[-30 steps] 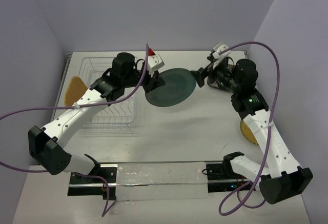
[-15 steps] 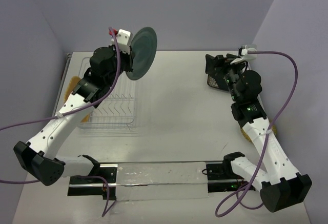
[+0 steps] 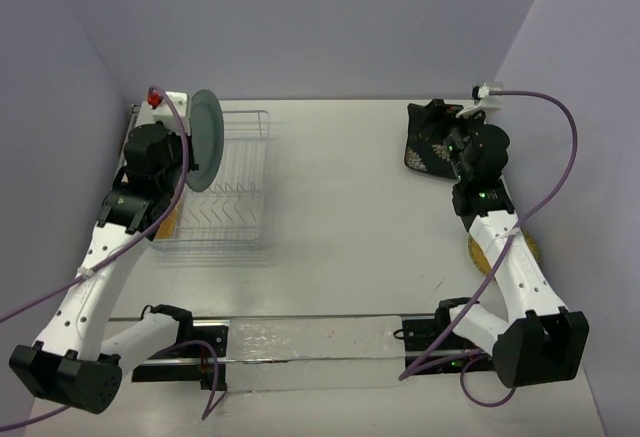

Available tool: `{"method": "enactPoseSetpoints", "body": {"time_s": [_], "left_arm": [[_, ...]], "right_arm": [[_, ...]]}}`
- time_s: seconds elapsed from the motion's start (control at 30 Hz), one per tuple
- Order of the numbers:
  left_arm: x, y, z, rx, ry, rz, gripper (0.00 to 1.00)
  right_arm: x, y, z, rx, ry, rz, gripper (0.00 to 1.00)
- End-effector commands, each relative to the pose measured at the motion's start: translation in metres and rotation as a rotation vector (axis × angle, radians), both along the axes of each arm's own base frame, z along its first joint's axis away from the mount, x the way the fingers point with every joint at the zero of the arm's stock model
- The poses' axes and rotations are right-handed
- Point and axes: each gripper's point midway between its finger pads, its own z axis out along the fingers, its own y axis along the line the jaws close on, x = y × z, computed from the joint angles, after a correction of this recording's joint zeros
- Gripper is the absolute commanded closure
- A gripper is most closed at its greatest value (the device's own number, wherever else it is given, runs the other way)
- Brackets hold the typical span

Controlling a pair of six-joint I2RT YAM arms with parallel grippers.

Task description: Load the plates into the dish rack

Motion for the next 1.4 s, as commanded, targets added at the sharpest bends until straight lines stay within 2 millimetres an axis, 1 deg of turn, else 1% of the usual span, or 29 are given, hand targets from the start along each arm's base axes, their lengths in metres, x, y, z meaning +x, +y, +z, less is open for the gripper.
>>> {"method": "enactPoseSetpoints", "body": {"time_s": [0.0, 0.07, 0.1, 0.17, 0.27, 0.37, 0.47, 0.57, 0.6, 0.7, 0.93, 1.0, 1.2, 1.37], "left_arm": [[-0.004, 0.033, 0.037, 0.021, -0.124, 0.127, 1.00], [-0.006, 0.042, 0.025, 0.038, -0.082, 0.152, 1.00], [-0.009, 0.046, 0.021, 0.045, -0.072, 0.152, 1.00], [-0.016, 0.051, 0.024, 0.057, -0.095, 0.158, 1.00], [-0.029, 0.054, 0.038, 0.053, -0.149, 0.136, 1.00], [-0.036, 0.064, 0.028, 0.086, -0.123, 0.170, 1.00], [-0.037, 0.071, 0.009, 0.138, -0.085, 0.192, 1.00], [-0.030, 0.071, -0.005, 0.157, -0.040, 0.175, 1.00], [-0.027, 0.075, -0.010, 0.168, -0.020, 0.186, 1.00], [-0.022, 0.079, -0.018, 0.173, 0.003, 0.182, 1.00], [-0.014, 0.091, -0.032, 0.170, 0.043, 0.204, 1.00], [-0.009, 0.090, -0.042, 0.165, 0.076, 0.196, 1.00], [0.002, 0.080, -0.071, 0.156, 0.157, 0.131, 1.00], [0.007, 0.078, -0.086, 0.142, 0.209, 0.131, 1.00]], "right_arm": [[0.008, 0.002, 0.003, 0.076, -0.031, 0.091, 0.01], [0.011, 0.004, -0.002, 0.085, -0.021, 0.127, 0.01], [0.014, -0.001, -0.006, 0.083, -0.011, 0.129, 0.02], [0.018, -0.004, -0.010, 0.082, 0.004, 0.124, 0.02], [0.022, -0.006, -0.013, 0.081, 0.011, 0.124, 0.02], [0.025, -0.008, -0.020, 0.086, 0.027, 0.116, 0.02], [0.028, -0.008, -0.029, 0.081, 0.042, 0.128, 0.02], [0.031, -0.014, -0.035, 0.074, 0.069, 0.116, 0.02], [0.032, -0.017, -0.036, 0.072, 0.074, 0.109, 0.03], [0.033, -0.022, -0.037, 0.079, 0.075, 0.104, 0.03], [0.036, -0.022, -0.045, 0.095, 0.104, 0.131, 0.03], [0.036, -0.022, -0.045, 0.097, 0.106, 0.137, 0.03], [0.037, -0.021, -0.047, 0.109, 0.115, 0.145, 0.03], [0.039, -0.023, -0.048, 0.117, 0.121, 0.139, 0.03]]}}
